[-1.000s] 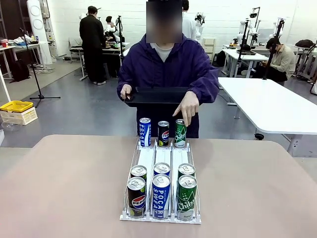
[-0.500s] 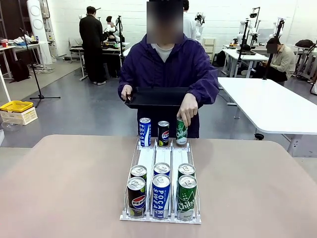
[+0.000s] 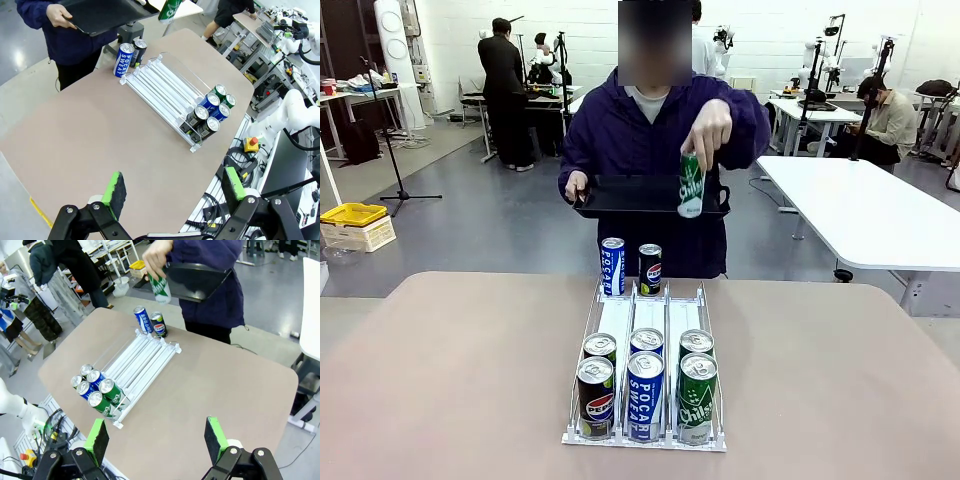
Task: Retrieve and hand over the desired beverage to the person.
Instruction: Pick up a can of the same type that the person held from the Automatic Can Dispenser.
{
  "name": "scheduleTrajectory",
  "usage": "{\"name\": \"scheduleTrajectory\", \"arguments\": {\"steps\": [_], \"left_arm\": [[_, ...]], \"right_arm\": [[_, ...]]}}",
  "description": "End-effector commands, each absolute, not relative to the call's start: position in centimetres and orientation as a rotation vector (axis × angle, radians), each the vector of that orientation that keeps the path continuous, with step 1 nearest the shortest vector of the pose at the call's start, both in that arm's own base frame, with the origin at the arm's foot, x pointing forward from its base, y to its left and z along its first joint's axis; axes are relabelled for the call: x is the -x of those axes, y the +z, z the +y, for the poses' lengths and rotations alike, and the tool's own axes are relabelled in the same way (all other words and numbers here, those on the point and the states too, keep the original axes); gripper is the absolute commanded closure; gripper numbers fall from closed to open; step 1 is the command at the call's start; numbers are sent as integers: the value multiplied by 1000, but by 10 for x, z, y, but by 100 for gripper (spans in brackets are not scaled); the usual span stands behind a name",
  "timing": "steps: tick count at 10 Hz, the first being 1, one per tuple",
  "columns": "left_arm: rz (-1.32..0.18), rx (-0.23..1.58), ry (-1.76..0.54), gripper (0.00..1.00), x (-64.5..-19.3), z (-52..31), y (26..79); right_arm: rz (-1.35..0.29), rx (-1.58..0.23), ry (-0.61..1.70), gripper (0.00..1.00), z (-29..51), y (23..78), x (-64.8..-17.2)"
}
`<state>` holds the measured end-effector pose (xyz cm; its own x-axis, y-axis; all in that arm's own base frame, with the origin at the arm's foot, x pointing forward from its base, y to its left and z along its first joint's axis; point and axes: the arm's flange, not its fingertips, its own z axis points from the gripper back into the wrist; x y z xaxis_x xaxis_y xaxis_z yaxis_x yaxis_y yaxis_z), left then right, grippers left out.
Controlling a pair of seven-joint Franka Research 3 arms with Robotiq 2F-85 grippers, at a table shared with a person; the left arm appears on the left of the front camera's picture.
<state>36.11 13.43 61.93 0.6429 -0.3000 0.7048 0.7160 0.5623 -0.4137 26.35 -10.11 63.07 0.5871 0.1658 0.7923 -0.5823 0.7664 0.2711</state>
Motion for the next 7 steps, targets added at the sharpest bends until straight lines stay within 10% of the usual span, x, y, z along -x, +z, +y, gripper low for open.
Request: {"name": "scheduleTrajectory", "arguments": {"steps": [1, 7], "left_arm": [[-639, 762, -668, 0, -362, 137, 621], [-639, 762, -668, 0, -362, 137, 621]], "right_arm": [[-840, -571, 476, 0, -101, 629, -265], [-840, -571, 476, 0, -101, 629, -265]]}}
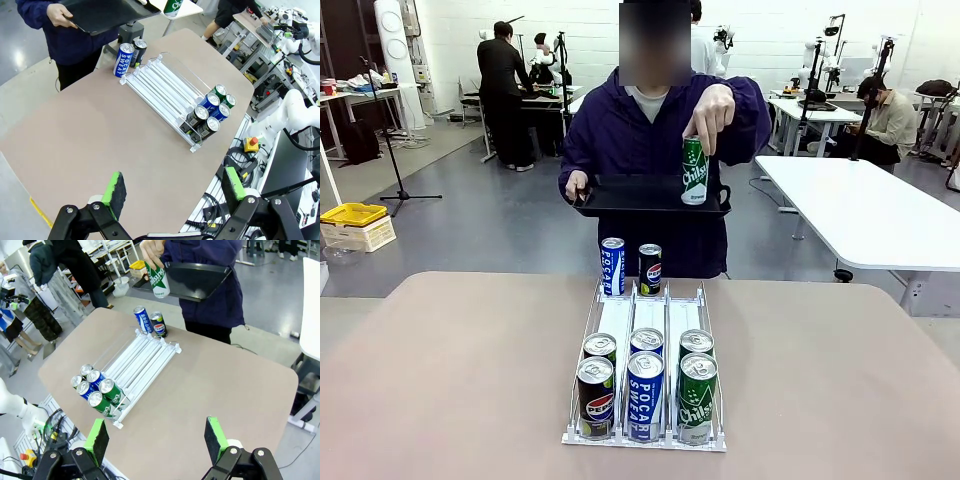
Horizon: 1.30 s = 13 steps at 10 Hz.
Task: Retrieve and hand over the desired beverage to the person.
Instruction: Pick up a can of the same type that the person held from the Automatic Can Dispenser.
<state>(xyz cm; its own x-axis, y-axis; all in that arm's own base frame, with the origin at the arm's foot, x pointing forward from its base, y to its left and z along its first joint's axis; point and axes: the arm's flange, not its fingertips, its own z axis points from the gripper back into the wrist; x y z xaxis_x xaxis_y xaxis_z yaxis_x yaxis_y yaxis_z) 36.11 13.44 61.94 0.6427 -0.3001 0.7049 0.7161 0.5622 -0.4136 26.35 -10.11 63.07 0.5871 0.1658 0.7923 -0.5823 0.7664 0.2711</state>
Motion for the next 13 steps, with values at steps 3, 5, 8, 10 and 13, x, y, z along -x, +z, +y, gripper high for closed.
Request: {"name": "scheduleTrajectory", "arguments": {"steps": [3, 5, 8, 10, 13], "left_arm": [[-639, 762, -668, 0, -362, 137, 621], [-639, 762, -668, 0, -362, 137, 621], [-639, 762, -668, 0, -362, 137, 621], [-639, 762, -668, 0, -362, 137, 621], [-639, 762, -668, 0, -362, 137, 621]], "right_arm": [[-840, -571, 476, 0, -101, 629, -265], [-840, -571, 476, 0, -101, 629, -265], [-840, -571, 476, 0, -101, 629, -265], [-840, -571, 476, 0, -101, 629, -265], [-840, -571, 476, 0, -101, 629, -265]]}}
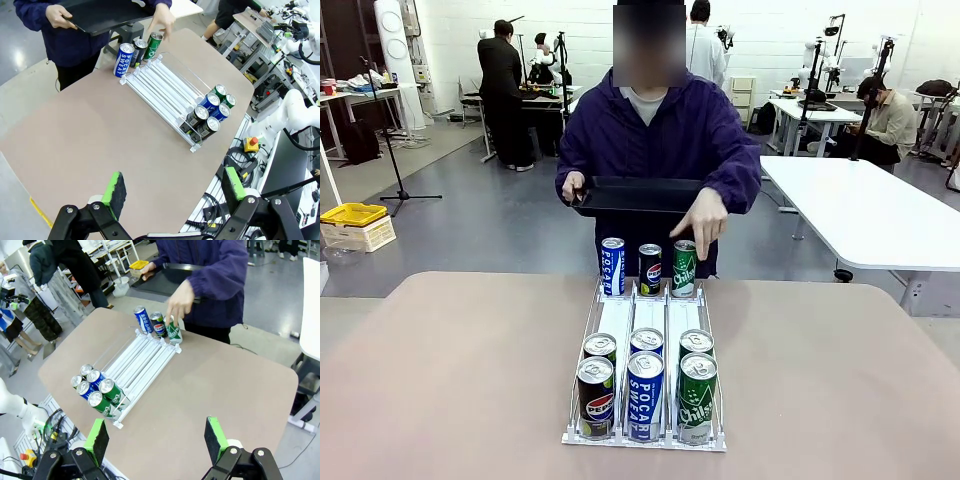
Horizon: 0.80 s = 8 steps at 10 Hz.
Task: Retrieve and hand over the desired beverage to the person.
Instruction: Pick up a can of the same type that the person held from the Automatic Can Dispenser.
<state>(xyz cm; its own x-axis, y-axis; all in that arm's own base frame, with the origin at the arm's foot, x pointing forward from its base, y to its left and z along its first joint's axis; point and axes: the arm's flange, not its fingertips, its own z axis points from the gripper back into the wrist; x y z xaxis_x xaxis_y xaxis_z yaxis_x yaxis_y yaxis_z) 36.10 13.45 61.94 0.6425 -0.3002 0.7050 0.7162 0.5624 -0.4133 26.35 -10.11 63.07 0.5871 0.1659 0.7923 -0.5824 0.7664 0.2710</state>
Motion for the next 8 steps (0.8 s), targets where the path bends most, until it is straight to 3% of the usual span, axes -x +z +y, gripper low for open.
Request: {"name": "scheduleTrajectory", "arguments": {"steps": [1, 3, 5, 8], "left_arm": [[-639, 762, -668, 0, -362, 137, 621], [-639, 762, -668, 0, -362, 137, 621], [-639, 762, -668, 0, -362, 137, 621], [-639, 762, -668, 0, -362, 137, 621]], "right_arm": [[-840, -571, 476, 0, -101, 629, -265], [-837, -551, 463, 0, -101, 631, -263], [-579, -529, 533, 0, -13, 638, -299], [-311, -280, 406, 0, 144, 620, -322]]}}
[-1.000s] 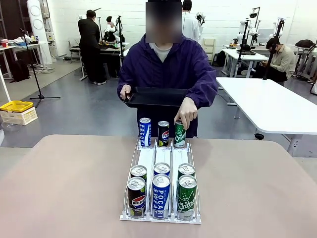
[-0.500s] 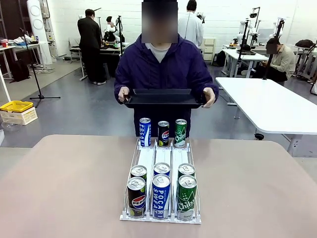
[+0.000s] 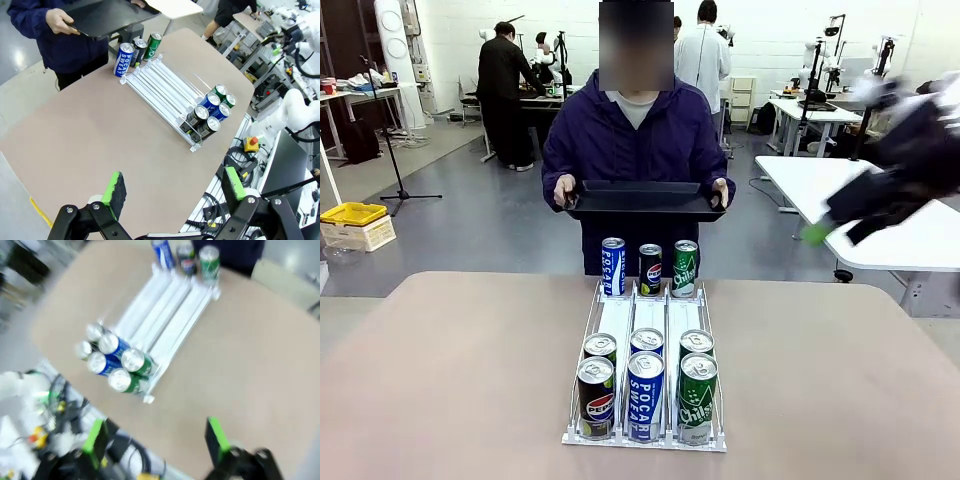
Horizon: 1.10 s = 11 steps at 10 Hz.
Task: Retrieve and hand over the desired beverage to the person.
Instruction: Pick up a can of the same type that the person held from the Automatic Can Dispenser.
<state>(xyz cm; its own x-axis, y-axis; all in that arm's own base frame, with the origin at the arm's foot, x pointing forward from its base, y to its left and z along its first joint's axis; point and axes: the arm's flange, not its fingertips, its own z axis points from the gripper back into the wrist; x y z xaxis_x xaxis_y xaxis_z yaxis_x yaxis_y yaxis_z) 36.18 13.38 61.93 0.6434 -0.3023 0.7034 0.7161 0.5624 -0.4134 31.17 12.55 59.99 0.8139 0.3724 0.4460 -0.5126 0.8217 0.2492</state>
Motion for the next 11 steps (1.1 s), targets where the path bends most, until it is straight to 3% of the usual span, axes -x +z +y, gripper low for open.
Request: {"name": "scheduleTrajectory", "arguments": {"steps": [1, 4, 11], "left_arm": [[-639, 762, -668, 0, -362, 137, 621], [-639, 762, -668, 0, -362, 137, 621], [-639, 762, -668, 0, -362, 137, 621]], "right_arm": [[-302, -211, 320, 0, 178, 609, -328], [-249, -86, 93, 0, 232, 557, -358], [-252, -86, 110, 0, 231, 547, -355]]}}
